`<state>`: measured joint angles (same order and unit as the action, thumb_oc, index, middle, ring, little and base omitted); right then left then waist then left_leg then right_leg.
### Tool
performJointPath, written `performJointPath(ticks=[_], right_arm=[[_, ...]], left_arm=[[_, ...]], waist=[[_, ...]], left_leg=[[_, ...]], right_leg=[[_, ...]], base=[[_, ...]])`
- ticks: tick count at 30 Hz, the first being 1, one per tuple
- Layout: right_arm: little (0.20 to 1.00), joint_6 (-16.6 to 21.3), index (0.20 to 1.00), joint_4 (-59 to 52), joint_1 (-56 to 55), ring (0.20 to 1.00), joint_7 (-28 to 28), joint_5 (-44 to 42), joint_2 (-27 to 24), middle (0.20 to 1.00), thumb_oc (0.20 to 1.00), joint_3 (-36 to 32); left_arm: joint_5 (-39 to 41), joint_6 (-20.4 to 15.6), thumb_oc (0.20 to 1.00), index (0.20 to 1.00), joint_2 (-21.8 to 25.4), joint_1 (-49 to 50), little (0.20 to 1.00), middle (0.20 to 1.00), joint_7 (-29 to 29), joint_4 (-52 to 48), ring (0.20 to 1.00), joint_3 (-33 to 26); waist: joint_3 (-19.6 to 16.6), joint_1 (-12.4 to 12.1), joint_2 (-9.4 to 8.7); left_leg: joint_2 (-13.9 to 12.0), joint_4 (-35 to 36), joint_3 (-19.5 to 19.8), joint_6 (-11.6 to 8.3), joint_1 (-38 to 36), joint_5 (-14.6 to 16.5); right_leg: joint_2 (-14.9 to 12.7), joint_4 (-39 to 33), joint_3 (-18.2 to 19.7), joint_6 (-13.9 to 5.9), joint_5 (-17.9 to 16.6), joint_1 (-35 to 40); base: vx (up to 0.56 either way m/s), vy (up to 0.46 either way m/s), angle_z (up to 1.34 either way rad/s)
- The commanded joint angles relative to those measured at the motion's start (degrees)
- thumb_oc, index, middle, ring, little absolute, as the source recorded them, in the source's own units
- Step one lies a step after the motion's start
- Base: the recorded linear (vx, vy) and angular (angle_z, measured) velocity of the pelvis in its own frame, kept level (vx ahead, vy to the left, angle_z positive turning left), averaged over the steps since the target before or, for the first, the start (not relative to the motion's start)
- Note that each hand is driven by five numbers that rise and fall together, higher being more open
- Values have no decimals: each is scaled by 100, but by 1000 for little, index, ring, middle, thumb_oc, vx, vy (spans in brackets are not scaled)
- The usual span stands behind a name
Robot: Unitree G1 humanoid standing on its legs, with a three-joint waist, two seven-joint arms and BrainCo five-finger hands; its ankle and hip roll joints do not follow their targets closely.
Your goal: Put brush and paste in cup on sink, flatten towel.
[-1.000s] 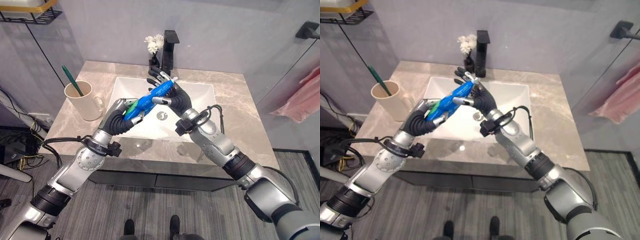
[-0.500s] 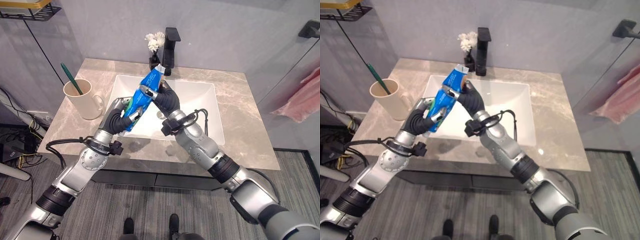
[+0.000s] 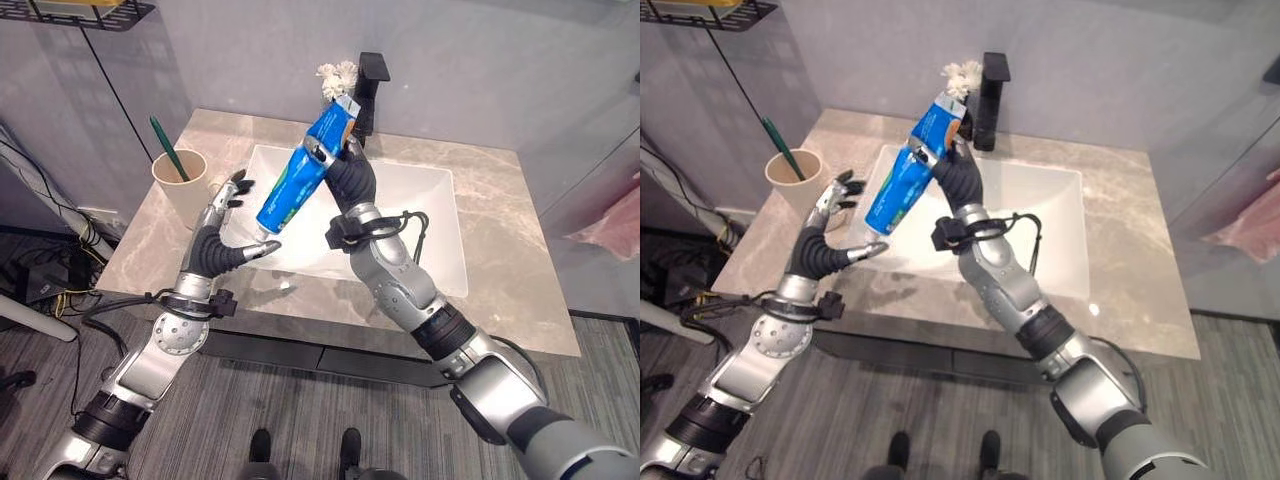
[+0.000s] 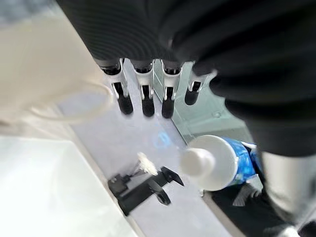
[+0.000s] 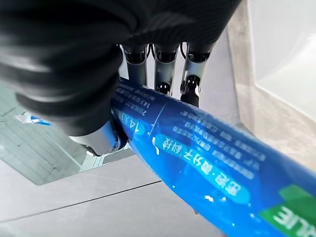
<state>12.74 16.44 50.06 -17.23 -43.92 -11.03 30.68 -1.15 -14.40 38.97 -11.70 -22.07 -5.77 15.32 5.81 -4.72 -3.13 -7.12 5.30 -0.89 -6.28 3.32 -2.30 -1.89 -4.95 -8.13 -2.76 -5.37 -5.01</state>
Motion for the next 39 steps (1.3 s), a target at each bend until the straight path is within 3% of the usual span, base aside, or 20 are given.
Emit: performJointPath(ticks=[1,5,11,15,18,21,23,29,30,31,33,39], right_arm=[[200,627,200,2,1232,200,-209,328,88,200,200,-660],[200,689,200,121,1588,200,-386,471,-67,200,200,-767],[200,792,200,322,2235,200,-786,1116,-739,200,200,-956],[200,799,200,618,2646,200,-918,1335,-1132,200,200,-935],[200,788,200,781,2744,200,-964,1404,-1295,200,200,-932],[200,739,200,885,2951,200,-1050,1747,-1521,200,200,-811],[200,711,200,1089,3105,200,-1050,2023,-1784,200,200,-694],[200,733,200,1294,3139,200,-1013,1982,-2065,200,200,-593],[200,754,200,1389,3102,200,-900,1881,-2049,200,200,-562],[200,756,200,1392,3112,200,-898,1878,-2059,200,200,-556],[200,777,200,1545,3107,200,-754,1596,-2001,200,200,-556],[200,717,200,1912,3236,200,-449,1313,-1801,200,200,-388]], left_arm=[[-23,-404,1000,1000,291,179,1000,1000,-310,-503,1000,-394],[195,-556,1000,1000,328,707,1000,1000,-329,-542,1000,-725],[705,-749,1000,1000,401,1727,1000,1000,-285,-56,1000,-1302],[900,-690,1000,1000,500,2210,1000,1000,-8,549,1000,-1281],[1109,-639,1000,1000,413,2285,1000,1000,130,901,1000,-1203],[1235,-499,1000,1000,179,2225,1000,1000,232,1803,1000,-942],[826,-344,1000,1000,168,2200,1000,1000,381,2522,1000,-565],[702,-174,1000,1000,-159,1999,1000,1000,495,3762,1000,-218],[701,5,1000,1000,-474,1900,1000,1000,485,4742,1000,-218],[700,-8,1000,1000,-485,1877,1000,1000,480,4763,1000,-207],[888,264,1000,1000,-972,1639,1000,1000,418,6269,1000,-398],[1045,531,1000,1000,-1325,1615,1000,1000,495,7541,1000,-717]], waist=[[-47,-266,-355],[-32,-420,-379],[21,-878,-401],[56,-1181,-396],[57,-1273,-395],[90,-1364,-401],[129,-1442,-420],[170,-1509,-446],[209,-1511,-457],[209,-1509,-453],[206,-1490,-494],[180,-1449,-512]], left_leg=[[250,-30,136,260,-52,109],[293,-30,253,283,42,81],[437,-30,647,338,302,-7],[543,-30,810,395,437,-39],[590,-30,903,418,472,-55],[641,-30,1002,446,535,-79],[685,-43,1069,471,590,-89],[738,-73,1159,490,693,-102],[724,-95,1159,487,682,-70],[732,-86,1163,492,701,-101],[731,-90,1138,500,687,-97],[703,-98,1015,498,633,-62]], right_leg=[[-617,-5,133,-577,237,380],[-648,-5,46,-587,240,367],[-703,-5,-212,-627,253,357],[-759,-5,-350,-679,242,342],[-788,-5,-427,-699,242,360],[-820,-5,-508,-726,233,369],[-850,-5,-561,-761,199,372],[-881,-5,-678,-792,151,384],[-881,-5,-678,-788,152,407],[-888,-5,-682,-791,132,387],[-888,-5,-665,-780,109,393],[-886,-5,-572,-765,83,380]], base=[[20,14,12],[8,8,10],[23,1,31],[19,18,27],[25,11,23],[19,9,23],[11,22,19],[2,13,11],[-9,12,5],[0,0,0],[0,0,0],[6,17,0]])
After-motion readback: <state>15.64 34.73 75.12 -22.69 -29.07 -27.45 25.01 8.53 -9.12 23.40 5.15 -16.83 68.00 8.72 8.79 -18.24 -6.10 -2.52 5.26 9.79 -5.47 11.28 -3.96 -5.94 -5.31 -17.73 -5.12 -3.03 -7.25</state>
